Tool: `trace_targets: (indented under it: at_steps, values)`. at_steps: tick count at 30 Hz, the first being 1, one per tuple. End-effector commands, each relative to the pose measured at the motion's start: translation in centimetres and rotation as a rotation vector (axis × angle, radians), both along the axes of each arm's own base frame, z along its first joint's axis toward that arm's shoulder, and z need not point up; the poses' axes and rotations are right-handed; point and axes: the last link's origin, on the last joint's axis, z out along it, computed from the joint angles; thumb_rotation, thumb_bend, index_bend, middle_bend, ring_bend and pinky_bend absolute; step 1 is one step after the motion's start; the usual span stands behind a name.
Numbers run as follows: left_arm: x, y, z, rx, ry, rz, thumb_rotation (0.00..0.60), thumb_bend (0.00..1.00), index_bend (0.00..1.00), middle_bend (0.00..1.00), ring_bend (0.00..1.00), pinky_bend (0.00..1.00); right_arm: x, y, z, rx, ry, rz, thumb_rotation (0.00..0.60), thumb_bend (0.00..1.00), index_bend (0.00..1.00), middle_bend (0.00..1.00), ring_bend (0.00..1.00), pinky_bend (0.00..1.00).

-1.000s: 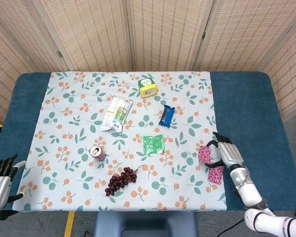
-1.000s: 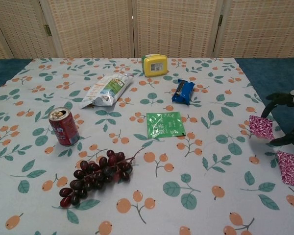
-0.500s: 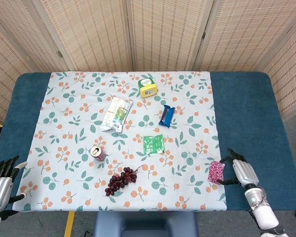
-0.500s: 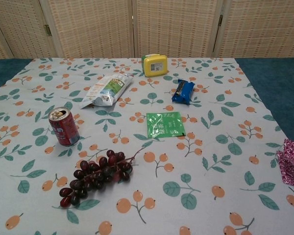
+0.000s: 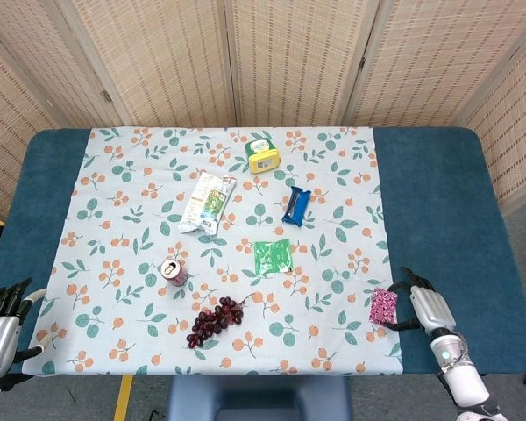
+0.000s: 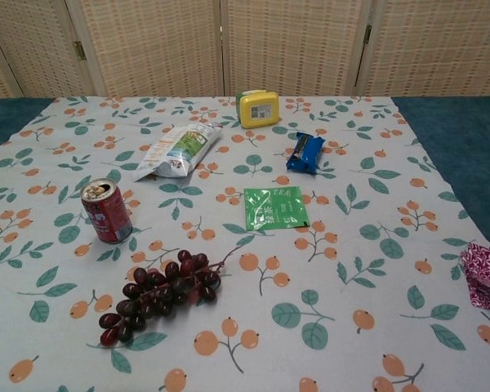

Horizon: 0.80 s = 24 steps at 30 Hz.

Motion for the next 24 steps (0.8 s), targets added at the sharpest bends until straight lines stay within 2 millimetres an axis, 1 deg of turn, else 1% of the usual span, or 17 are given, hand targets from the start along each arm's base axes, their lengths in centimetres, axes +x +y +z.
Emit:
trace_targets:
  at_steps: [1,15,24]
  values:
    - [0.00,0.03,-0.02,0.000,-0.001,-0.001,0.600,0.27,0.22,0.07,0.09,0.00,-0.05,0.07,-0.03,0.001,-0.001,-0.004,0.531,0.15,0.30,0.04,0.00,0.00]
    - [-0.15,0.02,-0.09,0.000,-0.003,0.001,0.600,0.27,0.22,0.07,0.09,0.00,-0.12,0.17,-0.53,0.021,0.007,-0.006,0.531,0.15,0.27,0.03,0.00,0.00]
    - [-0.22,0.03,-0.17,-0.002,-0.004,0.000,0.600,0.27,0.22,0.07,0.09,0.00,-0.19,0.38,-0.62,0.030,0.011,-0.006,0.532,0.15,0.24,0.03,0.00,0.00]
